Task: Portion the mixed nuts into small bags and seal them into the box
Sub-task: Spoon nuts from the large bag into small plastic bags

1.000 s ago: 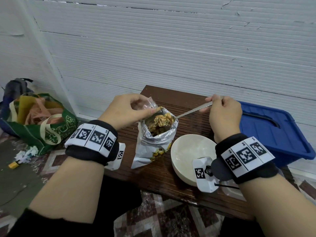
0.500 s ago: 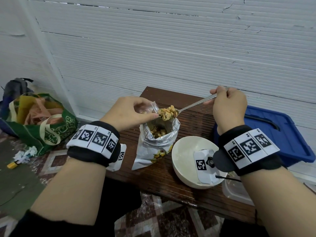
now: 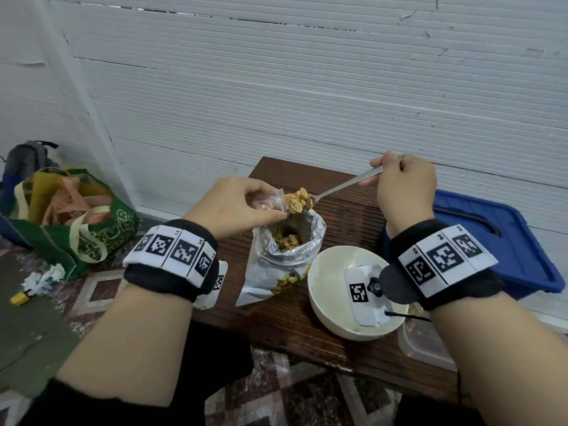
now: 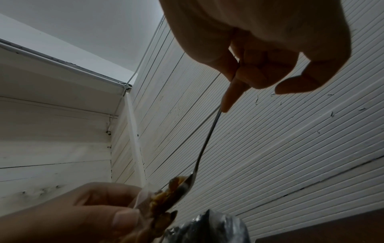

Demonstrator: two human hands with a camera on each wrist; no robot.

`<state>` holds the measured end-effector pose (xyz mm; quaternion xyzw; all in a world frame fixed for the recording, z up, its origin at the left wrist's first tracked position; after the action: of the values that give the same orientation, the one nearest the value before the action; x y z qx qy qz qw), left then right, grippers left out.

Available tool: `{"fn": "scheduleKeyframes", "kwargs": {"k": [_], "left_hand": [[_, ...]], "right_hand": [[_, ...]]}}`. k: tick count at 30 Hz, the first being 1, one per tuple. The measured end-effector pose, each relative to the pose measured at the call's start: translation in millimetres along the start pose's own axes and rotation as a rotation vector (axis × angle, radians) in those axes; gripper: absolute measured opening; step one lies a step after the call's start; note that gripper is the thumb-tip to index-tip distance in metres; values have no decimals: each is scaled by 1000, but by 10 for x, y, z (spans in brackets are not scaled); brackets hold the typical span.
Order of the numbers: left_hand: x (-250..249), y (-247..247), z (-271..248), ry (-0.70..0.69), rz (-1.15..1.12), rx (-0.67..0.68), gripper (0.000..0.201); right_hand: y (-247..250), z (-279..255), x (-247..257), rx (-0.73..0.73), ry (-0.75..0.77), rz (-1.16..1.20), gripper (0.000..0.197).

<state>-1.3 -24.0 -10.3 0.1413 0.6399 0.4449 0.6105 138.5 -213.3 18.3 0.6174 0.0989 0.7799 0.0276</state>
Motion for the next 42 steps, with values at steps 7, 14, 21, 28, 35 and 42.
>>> {"fn": "scheduleKeyframes", "kwargs": {"k": [7, 14, 21, 28, 35, 42], "left_hand": [[-18, -37, 18, -7, -2, -16, 43], [-45, -81, 21, -14, -29, -25, 41], [-125, -108, 28, -38, -55, -111, 39], [-45, -32, 48, 29, -128, -197, 32], [-4, 59, 29, 42, -231, -221, 14], [-90, 54, 34, -19, -356, -246, 30]], "right_hand": [[-112, -38, 53, 75, 10, -29, 30], [-175, -45, 62, 117, 21, -17, 31], [-250, -181, 182, 259, 198, 142, 26], [-24, -232, 337, 200, 477, 317, 21], [219, -109, 66, -89, 300, 296, 26], [-69, -375, -294, 133, 183, -54, 24]]}}
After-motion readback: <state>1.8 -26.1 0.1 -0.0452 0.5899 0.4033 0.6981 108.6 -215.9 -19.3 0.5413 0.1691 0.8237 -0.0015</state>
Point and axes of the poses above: each hand's wrist, its own z-axis towards the middle knuckle, its own y-axis out of the back of the hand, x = y × z, the point moved 4 cm from there along z, towards the middle knuckle, and after that the axes turned 5 degrees about z, right-handed, at the moved point
